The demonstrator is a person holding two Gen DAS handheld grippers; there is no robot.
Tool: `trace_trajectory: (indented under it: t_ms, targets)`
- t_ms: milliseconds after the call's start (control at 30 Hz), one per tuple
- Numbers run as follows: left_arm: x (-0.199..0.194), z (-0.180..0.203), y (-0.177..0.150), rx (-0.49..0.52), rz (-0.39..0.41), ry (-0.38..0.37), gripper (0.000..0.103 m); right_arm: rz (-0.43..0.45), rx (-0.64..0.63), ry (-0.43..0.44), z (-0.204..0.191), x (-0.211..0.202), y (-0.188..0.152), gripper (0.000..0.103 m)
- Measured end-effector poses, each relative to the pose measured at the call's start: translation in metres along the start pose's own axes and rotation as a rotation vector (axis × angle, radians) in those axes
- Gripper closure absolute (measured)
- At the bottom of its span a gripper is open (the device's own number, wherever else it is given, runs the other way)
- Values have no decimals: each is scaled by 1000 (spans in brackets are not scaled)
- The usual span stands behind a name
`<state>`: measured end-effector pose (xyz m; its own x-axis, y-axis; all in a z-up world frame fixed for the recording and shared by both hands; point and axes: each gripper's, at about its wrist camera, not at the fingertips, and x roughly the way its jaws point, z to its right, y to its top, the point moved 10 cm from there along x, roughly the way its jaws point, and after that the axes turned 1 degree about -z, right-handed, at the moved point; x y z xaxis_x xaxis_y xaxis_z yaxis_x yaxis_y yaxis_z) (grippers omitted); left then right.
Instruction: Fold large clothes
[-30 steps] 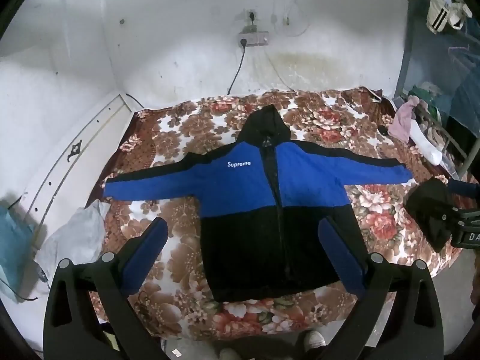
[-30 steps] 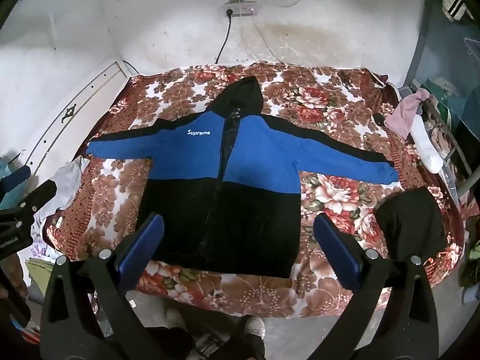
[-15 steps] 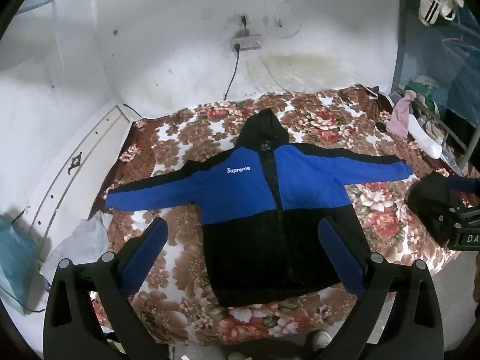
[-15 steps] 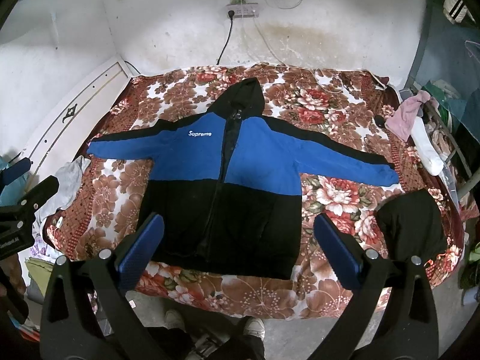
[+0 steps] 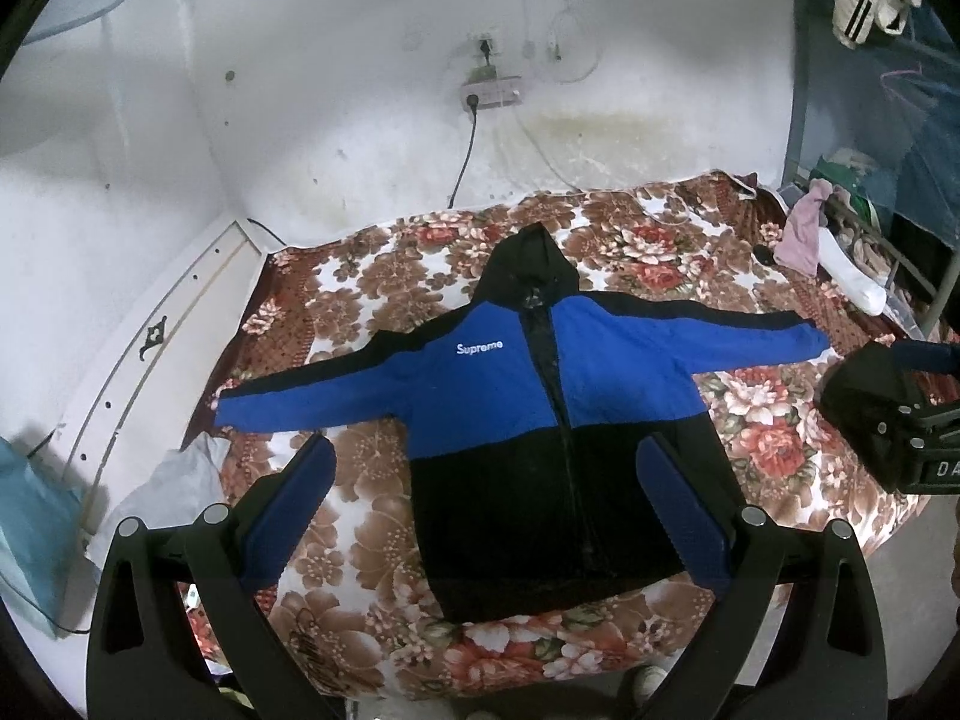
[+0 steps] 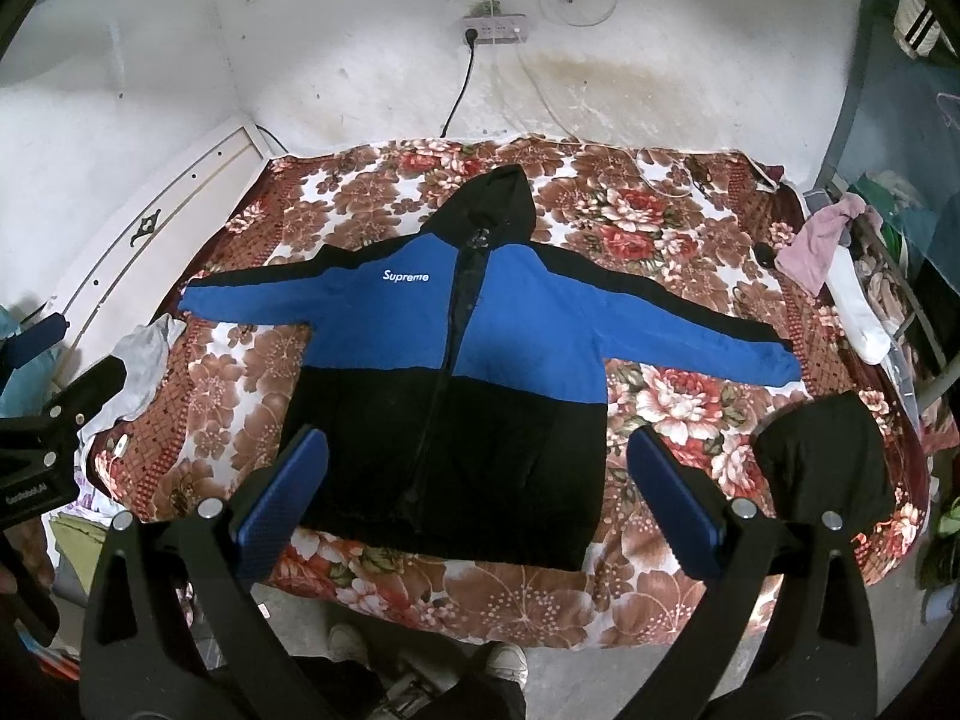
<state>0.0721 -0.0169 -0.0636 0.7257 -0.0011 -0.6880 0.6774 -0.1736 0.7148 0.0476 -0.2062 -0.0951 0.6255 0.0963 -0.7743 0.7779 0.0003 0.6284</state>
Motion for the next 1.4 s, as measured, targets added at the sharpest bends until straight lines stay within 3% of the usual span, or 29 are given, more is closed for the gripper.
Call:
trace_trajectory:
  t_ms: [333, 733, 1167, 1400]
  targets:
    - [0, 6, -11, -3, -20, -16, 5, -6, -5, 10, 1, 4, -2, 5]
    - [8, 11, -7, 20, -29, 18, 5, -12, -13, 33, 4, 14, -10, 5]
    - [24, 41, 15, -15, -59, 66, 5, -46, -13, 86, 65, 36, 6, 5]
    - [62, 33, 30, 0, -101, 53, 5, -89, 39, 57, 91, 72, 22, 5]
